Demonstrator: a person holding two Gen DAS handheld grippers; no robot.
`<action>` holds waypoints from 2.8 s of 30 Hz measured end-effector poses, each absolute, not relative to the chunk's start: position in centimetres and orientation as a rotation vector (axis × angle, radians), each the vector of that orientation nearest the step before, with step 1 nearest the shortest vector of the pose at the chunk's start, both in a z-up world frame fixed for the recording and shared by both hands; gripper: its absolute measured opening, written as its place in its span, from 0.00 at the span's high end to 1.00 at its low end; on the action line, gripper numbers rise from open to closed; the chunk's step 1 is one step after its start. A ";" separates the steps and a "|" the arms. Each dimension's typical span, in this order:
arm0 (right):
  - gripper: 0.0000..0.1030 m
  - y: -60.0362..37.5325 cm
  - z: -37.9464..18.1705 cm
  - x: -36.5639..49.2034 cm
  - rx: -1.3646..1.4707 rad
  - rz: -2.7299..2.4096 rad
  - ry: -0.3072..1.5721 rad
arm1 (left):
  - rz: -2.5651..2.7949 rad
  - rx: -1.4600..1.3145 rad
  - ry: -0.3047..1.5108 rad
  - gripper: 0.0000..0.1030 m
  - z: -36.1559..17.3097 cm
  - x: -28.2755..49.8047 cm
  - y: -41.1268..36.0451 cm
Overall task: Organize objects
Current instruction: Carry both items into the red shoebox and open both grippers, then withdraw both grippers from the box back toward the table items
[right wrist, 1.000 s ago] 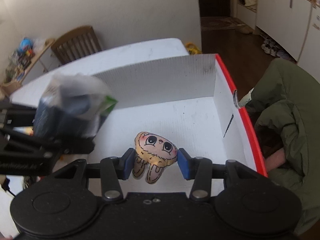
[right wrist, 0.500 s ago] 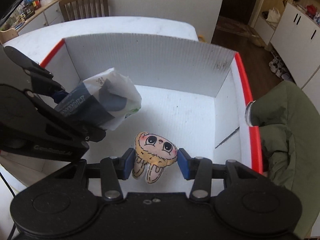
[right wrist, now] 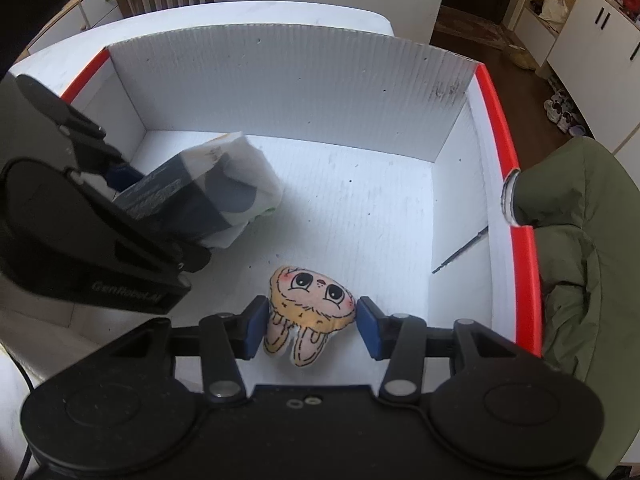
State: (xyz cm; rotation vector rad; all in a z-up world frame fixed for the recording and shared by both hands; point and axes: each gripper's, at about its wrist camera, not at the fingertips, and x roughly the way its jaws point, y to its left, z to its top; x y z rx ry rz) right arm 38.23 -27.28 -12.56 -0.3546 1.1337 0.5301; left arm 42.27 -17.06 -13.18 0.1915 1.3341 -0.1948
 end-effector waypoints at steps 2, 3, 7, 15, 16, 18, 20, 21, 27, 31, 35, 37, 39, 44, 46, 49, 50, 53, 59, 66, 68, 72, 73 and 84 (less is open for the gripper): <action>0.53 -27.3 -12.7 38.2 -0.361 0.530 1.135 | -0.196 0.188 1.337 0.45 -13.4 42.3 -17.0; 0.52 -27.3 -12.7 38.3 -0.360 0.534 1.139 | -0.197 0.192 1.340 0.44 -13.3 42.3 -17.0; 0.48 -27.3 -12.6 38.0 -0.362 0.547 1.132 | -0.199 0.196 1.329 0.35 -13.5 42.4 -17.2; 0.41 -28.4 -11.3 37.5 -0.314 0.564 1.091 | -0.216 0.168 1.283 0.26 -12.2 41.5 -16.6; 0.41 -28.5 -11.0 37.4 -0.311 0.568 1.085 | -0.217 0.161 1.274 0.26 -11.8 41.3 -16.4; 0.41 -28.9 -10.3 37.0 -0.305 0.575 1.069 | -0.225 0.140 1.250 0.26 -10.9 40.8 -16.1; 0.40 -29.1 -9.6 36.7 -0.295 0.583 1.055 | -0.241 0.126 1.229 0.26 -10.1 40.1 -15.9; 0.40 -29.2 -9.3 36.5 -0.291 0.588 1.048 | -0.240 0.123 1.216 0.26 -9.7 39.8 -15.7; 0.39 -29.0 -7.1 34.8 -0.262 0.607 1.005 | -0.266 0.085 1.150 0.26 -7.3 38.1 -15.2; 0.33 -29.1 -5.5 33.5 -0.223 0.615 0.973 | -0.288 0.074 1.090 0.26 -5.3 36.2 -14.6; 0.28 -28.9 -4.2 32.0 -0.184 0.618 0.940 | -0.307 0.036 1.046 0.24 -3.1 34.1 -13.0; 0.25 -28.8 -3.5 31.2 -0.165 0.616 0.928 | -0.313 0.009 1.028 0.21 -2.3 33.1 -12.1; 0.23 -28.6 -2.9 30.4 -0.146 0.616 0.917 | -0.320 -0.006 1.009 0.21 -1.8 32.2 -11.3; 0.16 -27.6 -2.2 28.5 -0.095 0.607 0.897 | -0.332 -0.033 0.965 0.14 -0.9 29.8 -9.1; 0.16 -26.9 -2.0 27.8 -0.084 0.606 0.891 | -0.334 -0.044 0.947 0.13 -0.7 28.8 -8.0; 0.15 -25.6 -1.7 26.6 -0.084 0.609 0.878 | -0.331 -0.063 0.932 0.07 -0.6 27.3 -6.1; 0.14 -25.2 -1.7 26.1 -0.084 0.611 0.872 | -0.326 -0.071 0.926 0.00 -0.5 26.8 -5.4; 0.14 -23.5 -1.7 24.8 -0.089 0.621 0.861 | -0.310 -0.088 0.904 0.00 -0.5 25.2 -3.3; 0.14 -19.7 -2.2 22.4 -0.090 0.650 0.874 | -0.267 -0.139 0.886 0.00 -1.3 22.3 1.4; 0.13 -15.0 -3.5 19.8 -0.114 0.681 0.899 | -0.189 -0.092 0.870 0.00 -2.8 18.9 6.6; 0.13 -13.8 -4.1 19.1 -0.116 0.686 0.913 | -0.175 -0.075 0.867 0.00 -3.4 18.2 7.9; 0.13 -11.5 -5.0 18.1 -0.126 0.696 0.936 | -0.140 -0.045 0.879 0.00 -4.9 16.9 10.6; 0.13 -10.9 -5.2 17.8 -0.129 0.698 0.940 | -0.135 -0.041 0.884 0.00 -5.3 16.7 11.2; 0.13 -4.9 -7.8 16.2 -0.182 0.737 0.985 | -0.088 -0.018 0.910 0.00 -10.1 15.4 16.1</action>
